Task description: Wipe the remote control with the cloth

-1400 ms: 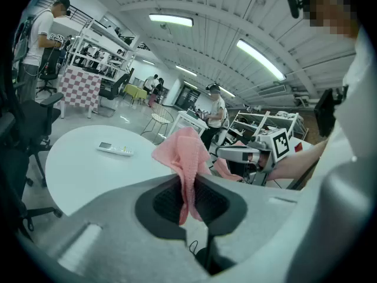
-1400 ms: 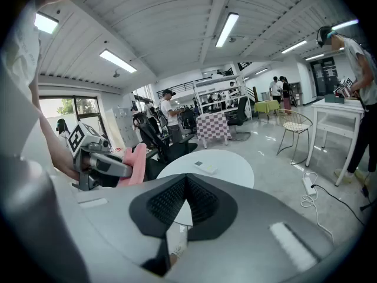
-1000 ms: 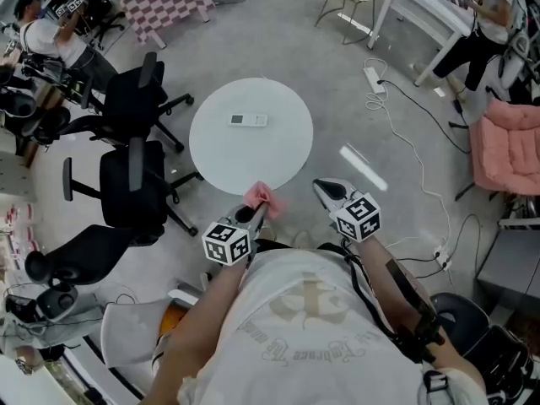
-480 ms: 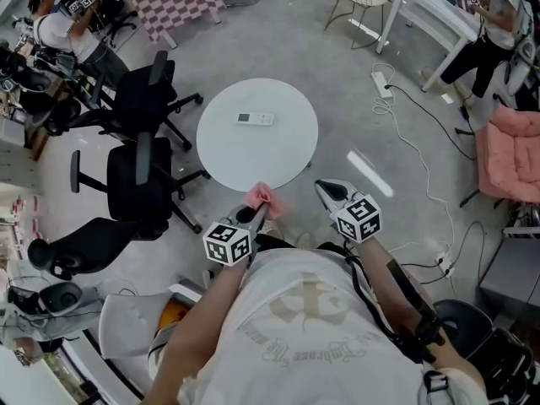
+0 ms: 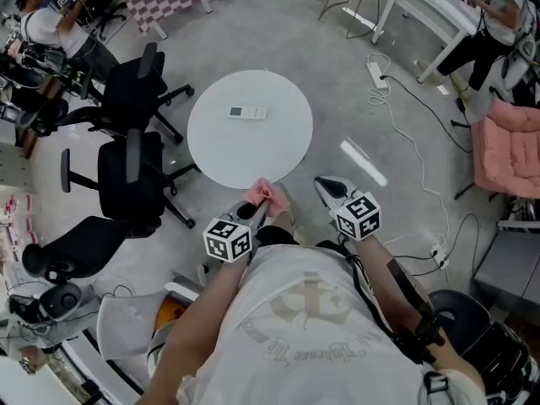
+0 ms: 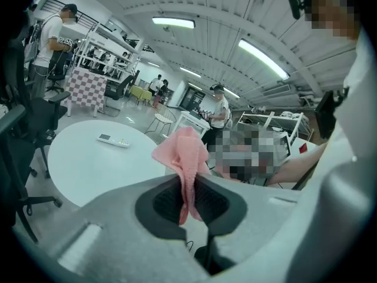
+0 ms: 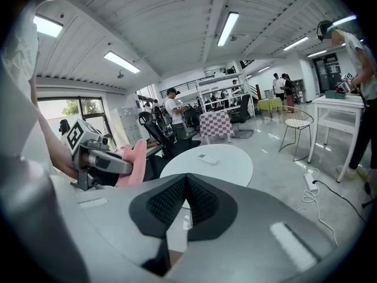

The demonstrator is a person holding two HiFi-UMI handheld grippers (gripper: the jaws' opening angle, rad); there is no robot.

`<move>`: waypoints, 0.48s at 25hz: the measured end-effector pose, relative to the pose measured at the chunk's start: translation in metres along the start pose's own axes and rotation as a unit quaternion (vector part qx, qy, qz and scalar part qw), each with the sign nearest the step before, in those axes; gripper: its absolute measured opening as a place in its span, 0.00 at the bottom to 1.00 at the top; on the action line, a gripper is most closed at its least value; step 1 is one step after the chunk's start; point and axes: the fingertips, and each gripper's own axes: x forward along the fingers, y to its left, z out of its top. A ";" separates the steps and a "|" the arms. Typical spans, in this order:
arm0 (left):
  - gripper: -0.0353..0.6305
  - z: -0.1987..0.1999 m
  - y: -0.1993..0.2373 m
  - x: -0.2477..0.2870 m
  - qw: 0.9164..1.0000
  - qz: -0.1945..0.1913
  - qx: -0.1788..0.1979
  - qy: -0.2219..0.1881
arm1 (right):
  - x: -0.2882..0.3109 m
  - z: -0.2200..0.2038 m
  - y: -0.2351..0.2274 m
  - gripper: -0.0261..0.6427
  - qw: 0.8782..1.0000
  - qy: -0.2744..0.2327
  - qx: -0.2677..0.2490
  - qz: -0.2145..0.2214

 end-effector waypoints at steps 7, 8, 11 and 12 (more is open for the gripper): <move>0.09 0.022 0.010 0.039 1.000 -0.023 0.003 0.015 | 0.007 0.010 -0.037 0.05 1.000 0.013 0.003 -0.015; 0.09 0.027 0.014 0.044 1.000 -0.024 0.004 0.017 | 0.012 0.014 -0.043 0.05 1.000 0.013 0.004 -0.017; 0.09 0.040 0.029 0.057 0.999 -0.028 0.004 0.024 | 0.028 0.026 -0.056 0.05 1.000 0.012 0.005 -0.018; 0.09 0.044 0.034 0.060 0.999 -0.029 0.004 0.026 | 0.034 0.030 -0.059 0.05 1.000 0.013 0.005 -0.018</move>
